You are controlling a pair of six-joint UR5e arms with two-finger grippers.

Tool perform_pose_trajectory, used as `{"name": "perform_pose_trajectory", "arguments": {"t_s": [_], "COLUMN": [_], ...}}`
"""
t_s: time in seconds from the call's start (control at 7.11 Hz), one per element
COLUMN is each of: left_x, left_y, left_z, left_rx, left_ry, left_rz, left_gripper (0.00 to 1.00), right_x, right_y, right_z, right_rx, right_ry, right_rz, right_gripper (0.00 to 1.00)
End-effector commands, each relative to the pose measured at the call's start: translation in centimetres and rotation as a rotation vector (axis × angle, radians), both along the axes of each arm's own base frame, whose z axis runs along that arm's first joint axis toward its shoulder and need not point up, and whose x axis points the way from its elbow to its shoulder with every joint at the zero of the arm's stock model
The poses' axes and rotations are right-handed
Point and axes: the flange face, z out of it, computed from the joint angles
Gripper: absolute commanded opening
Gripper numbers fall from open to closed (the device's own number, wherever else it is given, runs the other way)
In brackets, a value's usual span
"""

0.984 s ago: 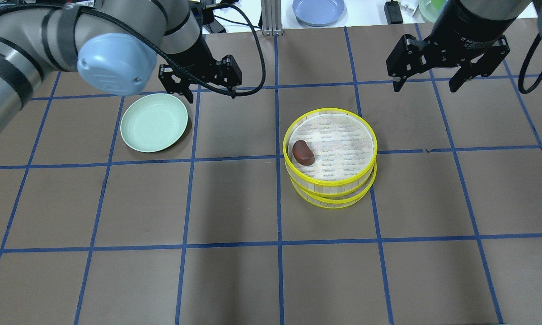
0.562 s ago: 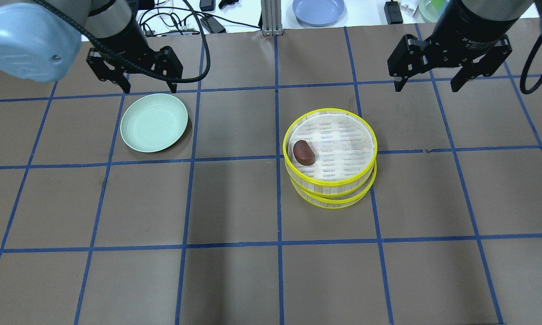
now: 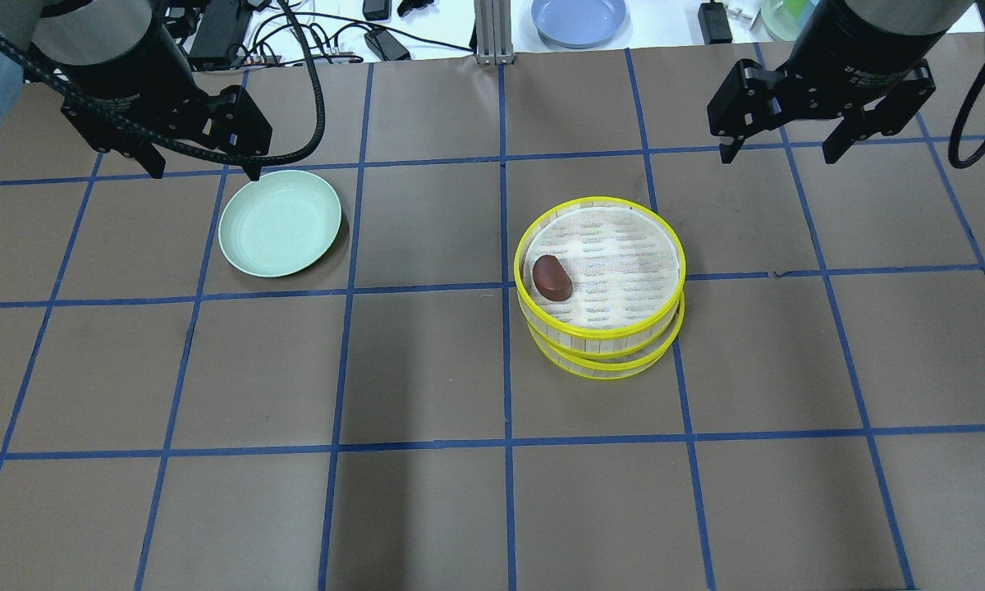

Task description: Stack buns with steamer

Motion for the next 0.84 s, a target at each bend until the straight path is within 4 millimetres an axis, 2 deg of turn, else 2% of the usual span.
{"name": "perform_pose_trajectory", "arguments": {"t_s": [0.0,0.42,0.7], "left_x": [-0.5,-0.5,-0.4], "left_y": [0.2,0.2,0.4], "left_z": [-0.4,-1.0,-2.1], "left_rx": [0.004,0.021,0.039], "left_ry": [0.068,0.071,0.066], "left_rz": [0.022,0.067,0.066], "left_gripper": [1.00,1.00,1.00], "right_x": [-0.1,0.0,0.0], "right_y": [0.1,0.1,0.1], "right_z": [0.4,0.3,0.3], "right_rx": [-0.017,-0.016,-0.016], "right_ry": [0.001,0.002,0.002], "right_rz": [-0.002,0.000,0.000], "right_gripper": [1.00,1.00,1.00]}}
